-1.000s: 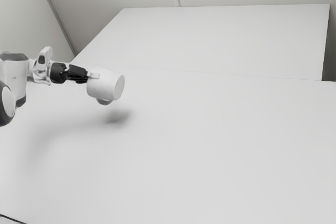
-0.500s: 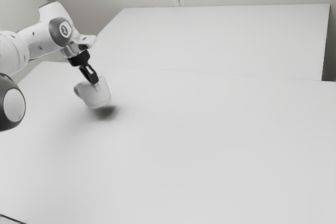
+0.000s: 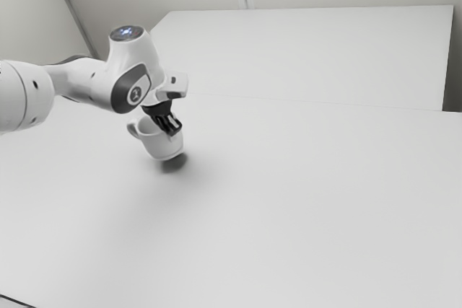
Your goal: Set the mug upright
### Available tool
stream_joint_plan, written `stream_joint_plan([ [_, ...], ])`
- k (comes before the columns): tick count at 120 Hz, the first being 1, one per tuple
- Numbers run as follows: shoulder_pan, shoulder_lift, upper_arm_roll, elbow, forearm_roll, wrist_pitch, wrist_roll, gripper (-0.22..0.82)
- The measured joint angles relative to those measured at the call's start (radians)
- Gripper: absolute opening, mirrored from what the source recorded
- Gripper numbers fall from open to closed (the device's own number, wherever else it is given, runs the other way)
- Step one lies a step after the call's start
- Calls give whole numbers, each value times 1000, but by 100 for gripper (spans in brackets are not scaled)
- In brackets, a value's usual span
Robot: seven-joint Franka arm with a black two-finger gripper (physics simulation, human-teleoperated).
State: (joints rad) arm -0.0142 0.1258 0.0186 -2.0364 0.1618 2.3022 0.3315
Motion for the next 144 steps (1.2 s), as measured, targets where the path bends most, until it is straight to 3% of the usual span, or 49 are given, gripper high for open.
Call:
stream_joint_plan([
  [25, -2, -14, -5, -71, 23, 92, -196, -18],
  [63, -2, 5, -5, -106, 24, 132, -395, -17],
  [91, -1, 3, -6, -110, 4, 133, -469, 30],
  [120, 0, -63, -19, -92, 3, 119, -514, 51],
  [128, -2, -114, -24, -10, -9, 27, -511, 53],
  [144, 2, -143, -43, 290, -50, -284, -461, 57],
])
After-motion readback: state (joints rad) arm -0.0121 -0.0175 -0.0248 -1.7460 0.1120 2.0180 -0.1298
